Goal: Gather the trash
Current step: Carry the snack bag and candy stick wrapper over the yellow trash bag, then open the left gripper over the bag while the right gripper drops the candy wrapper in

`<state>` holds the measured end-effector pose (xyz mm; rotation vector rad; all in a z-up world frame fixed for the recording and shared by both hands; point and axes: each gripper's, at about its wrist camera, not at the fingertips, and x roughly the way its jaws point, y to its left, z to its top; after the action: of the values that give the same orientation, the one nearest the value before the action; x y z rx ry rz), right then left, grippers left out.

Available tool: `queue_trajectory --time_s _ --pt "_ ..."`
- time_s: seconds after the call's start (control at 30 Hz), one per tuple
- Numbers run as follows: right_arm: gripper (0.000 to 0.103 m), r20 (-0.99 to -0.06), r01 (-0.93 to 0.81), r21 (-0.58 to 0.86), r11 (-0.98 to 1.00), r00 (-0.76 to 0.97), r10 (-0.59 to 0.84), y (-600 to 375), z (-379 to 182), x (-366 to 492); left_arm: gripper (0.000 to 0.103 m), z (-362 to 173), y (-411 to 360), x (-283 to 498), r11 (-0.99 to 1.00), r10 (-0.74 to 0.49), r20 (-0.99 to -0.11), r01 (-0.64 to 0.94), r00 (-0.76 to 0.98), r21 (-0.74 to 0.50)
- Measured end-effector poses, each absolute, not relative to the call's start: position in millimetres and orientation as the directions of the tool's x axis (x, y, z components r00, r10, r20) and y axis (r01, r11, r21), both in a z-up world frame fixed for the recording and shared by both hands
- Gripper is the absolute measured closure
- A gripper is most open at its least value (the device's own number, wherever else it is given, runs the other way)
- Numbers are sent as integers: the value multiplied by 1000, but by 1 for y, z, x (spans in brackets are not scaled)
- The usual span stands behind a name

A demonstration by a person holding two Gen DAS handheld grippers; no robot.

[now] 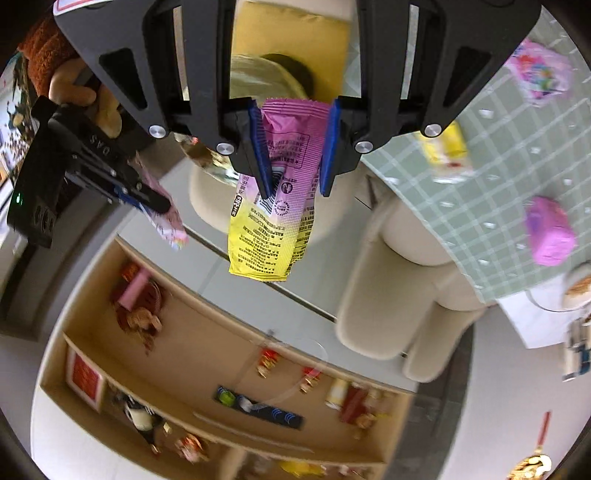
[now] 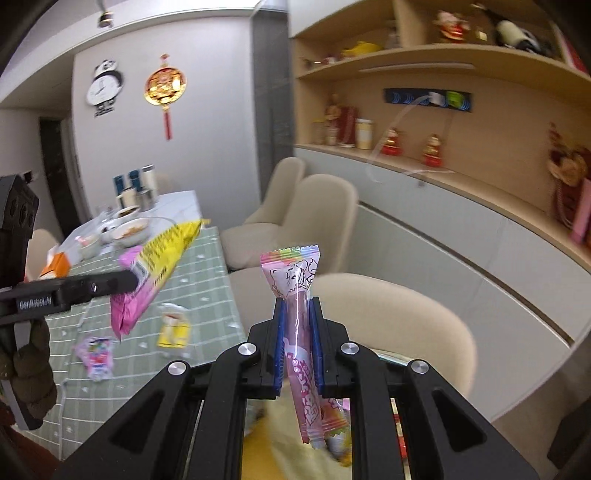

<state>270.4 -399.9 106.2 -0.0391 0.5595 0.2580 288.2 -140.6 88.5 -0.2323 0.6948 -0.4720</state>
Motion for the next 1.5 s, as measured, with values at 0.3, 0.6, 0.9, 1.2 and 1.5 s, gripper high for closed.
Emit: queue_trajectory --time_s 0.3,0.6,0.9,1.2,1.5 --pt "90 -544 -181 21 983 823 163 -474 92 269 78 61 -222 298 846 -533 -611 369 586 -384" --pt "90 -551 -136 58 989 822 145 -518 74 267 78 35 -265 310 834 -550 -655 387 519 -394" --pt "90 -577 -60 126 990 808 122 -561 49 267 78 -30 -343 342 876 -414 -809 423 417 -230" --pt "90 -614 -7 174 985 781 114 -585 20 263 80 -77 -392 358 877 -273 -904 471 329 -94" --pt "90 -630 -34 206 978 760 159 -575 7 270 65 -57 -362 349 855 -403 -855 469 326 -224"
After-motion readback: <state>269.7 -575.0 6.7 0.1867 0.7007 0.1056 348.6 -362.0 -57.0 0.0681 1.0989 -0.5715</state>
